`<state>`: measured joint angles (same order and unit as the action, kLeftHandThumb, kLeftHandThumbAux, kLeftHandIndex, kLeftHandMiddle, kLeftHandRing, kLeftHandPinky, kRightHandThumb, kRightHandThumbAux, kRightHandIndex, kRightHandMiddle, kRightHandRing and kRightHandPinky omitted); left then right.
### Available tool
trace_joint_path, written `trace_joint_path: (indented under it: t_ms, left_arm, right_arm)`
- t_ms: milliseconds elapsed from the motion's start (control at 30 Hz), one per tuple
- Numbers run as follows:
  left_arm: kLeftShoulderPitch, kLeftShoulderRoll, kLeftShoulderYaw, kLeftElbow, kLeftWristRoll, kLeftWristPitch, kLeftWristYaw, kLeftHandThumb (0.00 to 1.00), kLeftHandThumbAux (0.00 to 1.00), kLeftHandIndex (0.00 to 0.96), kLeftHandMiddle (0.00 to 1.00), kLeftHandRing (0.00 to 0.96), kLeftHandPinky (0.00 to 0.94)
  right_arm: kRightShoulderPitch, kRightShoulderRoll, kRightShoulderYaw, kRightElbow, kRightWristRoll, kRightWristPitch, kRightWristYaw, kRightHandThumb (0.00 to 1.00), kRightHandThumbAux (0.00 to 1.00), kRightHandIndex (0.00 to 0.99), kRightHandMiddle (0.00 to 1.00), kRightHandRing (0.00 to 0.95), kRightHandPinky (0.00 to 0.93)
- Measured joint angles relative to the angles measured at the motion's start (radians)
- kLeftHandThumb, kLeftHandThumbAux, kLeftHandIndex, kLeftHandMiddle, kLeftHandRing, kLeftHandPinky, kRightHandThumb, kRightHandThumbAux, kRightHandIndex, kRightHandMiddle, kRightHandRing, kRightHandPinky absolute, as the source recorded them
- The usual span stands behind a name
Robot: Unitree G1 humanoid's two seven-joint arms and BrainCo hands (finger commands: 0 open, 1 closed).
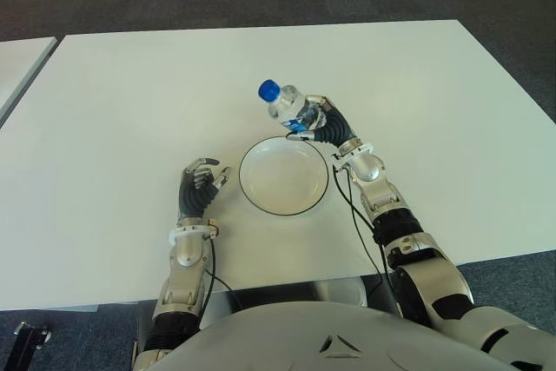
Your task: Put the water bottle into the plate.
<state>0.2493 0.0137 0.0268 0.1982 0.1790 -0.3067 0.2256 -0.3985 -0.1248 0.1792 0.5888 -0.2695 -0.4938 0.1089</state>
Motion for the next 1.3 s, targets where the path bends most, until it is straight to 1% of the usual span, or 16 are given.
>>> trace_joint_path:
  t_ms: [333,500,600,700,833,967,1167,1300]
  left_arm:
    - [0.003,0.000,0.000,0.000,0.001,0.000,0.001,0.708,0.715,0.437,0.817,0.828,0.838]
    - [0.003,0.000,0.000,0.000,0.001,0.000,0.002,0.708,0.715,0.437,0.822,0.834,0.846]
    - [0.003,0.000,0.000,0.000,0.001,0.000,0.002,0.708,0.715,0.437,0.826,0.838,0.846]
    - [0.003,-0.001,0.000,0.000,0.002,0.000,0.004,0.708,0.715,0.437,0.828,0.839,0.847]
    - [0.003,-0.001,0.000,-0.001,0.002,0.000,0.004,0.708,0.715,0.437,0.827,0.839,0.845]
    - [0.004,-0.001,0.000,0.000,0.002,-0.003,0.004,0.707,0.715,0.437,0.830,0.843,0.851]
    - [0.004,-0.001,0.000,0.000,0.002,-0.004,0.004,0.707,0.715,0.437,0.833,0.845,0.851]
    - [0.003,-0.001,0.000,0.000,0.002,-0.004,0.004,0.708,0.715,0.437,0.826,0.839,0.844]
  right_arm:
    - [0.005,-0.069,0.051,-0.043,-0.035,0.000,0.074,0.709,0.717,0.439,0.929,0.919,0.907]
    - [0.005,-0.093,0.086,-0.053,-0.078,0.001,0.085,0.710,0.718,0.439,0.924,0.913,0.898]
    - [0.005,-0.111,0.111,-0.064,-0.114,0.016,0.090,0.710,0.719,0.439,0.916,0.904,0.889]
    - [0.004,-0.135,0.141,-0.099,-0.167,0.073,0.122,0.711,0.719,0.440,0.903,0.893,0.876]
    - [0.006,-0.170,0.186,-0.166,-0.254,0.191,0.180,0.712,0.718,0.440,0.886,0.879,0.865]
    - [0.010,-0.191,0.216,-0.229,-0.313,0.298,0.228,0.711,0.718,0.441,0.872,0.868,0.863]
    - [0.010,-0.208,0.259,-0.327,-0.390,0.420,0.286,0.709,0.719,0.441,0.856,0.856,0.858]
    - [0.014,-0.213,0.281,-0.372,-0.432,0.480,0.306,0.707,0.720,0.441,0.842,0.846,0.850]
